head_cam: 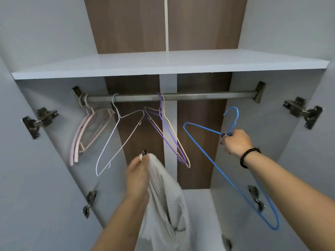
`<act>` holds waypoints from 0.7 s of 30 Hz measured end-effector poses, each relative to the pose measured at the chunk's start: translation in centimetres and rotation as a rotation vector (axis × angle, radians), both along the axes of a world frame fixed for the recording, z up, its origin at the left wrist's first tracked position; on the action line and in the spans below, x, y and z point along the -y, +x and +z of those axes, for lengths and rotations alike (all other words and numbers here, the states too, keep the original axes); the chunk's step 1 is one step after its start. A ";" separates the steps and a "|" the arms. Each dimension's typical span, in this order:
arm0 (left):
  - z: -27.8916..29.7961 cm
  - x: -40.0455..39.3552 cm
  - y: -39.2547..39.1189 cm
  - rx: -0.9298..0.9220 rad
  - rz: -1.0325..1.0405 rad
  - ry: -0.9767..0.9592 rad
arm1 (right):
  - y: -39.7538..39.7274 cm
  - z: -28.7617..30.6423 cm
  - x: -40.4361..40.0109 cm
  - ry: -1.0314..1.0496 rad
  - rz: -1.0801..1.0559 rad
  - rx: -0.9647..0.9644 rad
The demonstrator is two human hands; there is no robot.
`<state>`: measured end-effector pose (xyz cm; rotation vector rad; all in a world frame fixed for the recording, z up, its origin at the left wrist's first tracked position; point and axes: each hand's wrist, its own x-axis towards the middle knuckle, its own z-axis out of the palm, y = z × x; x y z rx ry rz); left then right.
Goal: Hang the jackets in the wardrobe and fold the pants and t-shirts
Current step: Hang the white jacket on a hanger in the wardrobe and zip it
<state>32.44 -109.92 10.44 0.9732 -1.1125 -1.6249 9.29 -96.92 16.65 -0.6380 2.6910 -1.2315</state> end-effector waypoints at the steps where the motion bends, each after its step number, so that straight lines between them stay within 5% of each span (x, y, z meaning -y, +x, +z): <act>1: -0.1 -0.4 0.7 -0.005 0.031 -0.003 | 1.1 -0.1 -1.2 0.007 -0.015 0.001; 10: -0.5 -2.0 7.8 -0.060 -0.015 0.101 | 13.0 -1.0 -10.2 -0.142 -0.006 0.006; 21: 0.5 -1.1 11.3 0.084 0.077 -0.029 | 20.1 0.8 -14.2 -0.076 0.445 0.211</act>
